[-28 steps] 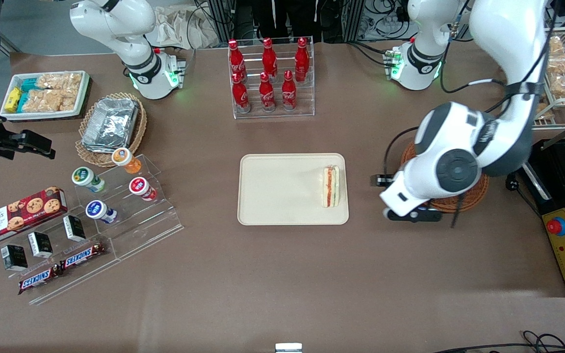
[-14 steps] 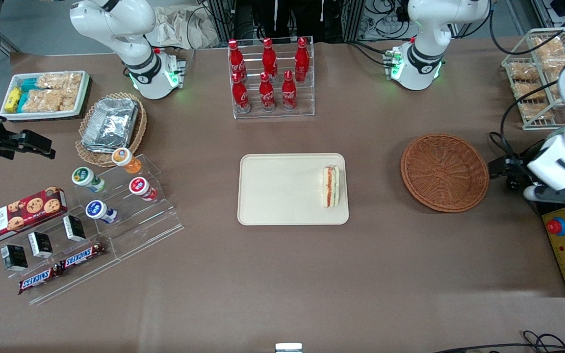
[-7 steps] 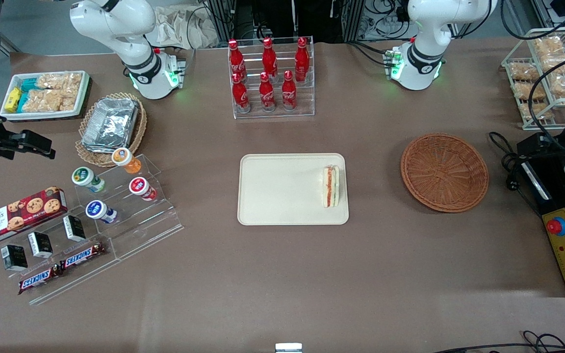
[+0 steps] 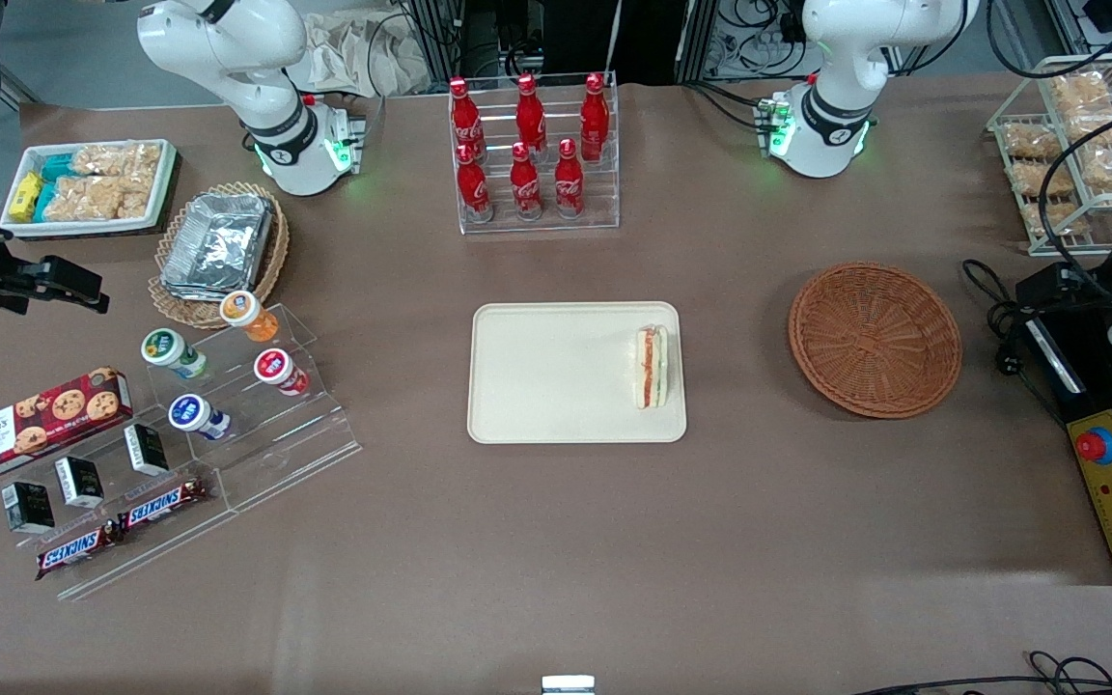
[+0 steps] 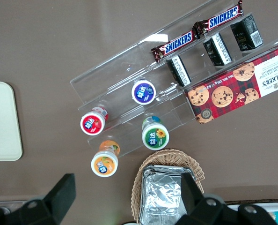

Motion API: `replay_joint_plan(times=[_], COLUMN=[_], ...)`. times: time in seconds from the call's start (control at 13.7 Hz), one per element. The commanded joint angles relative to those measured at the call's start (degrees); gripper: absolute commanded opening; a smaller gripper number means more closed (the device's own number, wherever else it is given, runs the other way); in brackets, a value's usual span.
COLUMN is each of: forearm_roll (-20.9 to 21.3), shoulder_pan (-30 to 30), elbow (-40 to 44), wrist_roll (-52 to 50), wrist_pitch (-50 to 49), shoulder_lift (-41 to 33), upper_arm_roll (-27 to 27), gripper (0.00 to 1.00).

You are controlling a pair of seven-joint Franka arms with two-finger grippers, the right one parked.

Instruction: Place sandwich from basket to tray

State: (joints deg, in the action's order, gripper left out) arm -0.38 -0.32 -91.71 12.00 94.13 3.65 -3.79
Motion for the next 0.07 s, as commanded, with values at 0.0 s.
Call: replay_joint_plan(times=[0.0], forearm_roll=[-0.67], shoulder_pan=[-0.12], elbow=[1.01], wrist_roll=[0.21], wrist_pitch=[-1.05], shoulder_lift=[0.22], upper_arm_roll=[-0.25], gripper=[1.0])
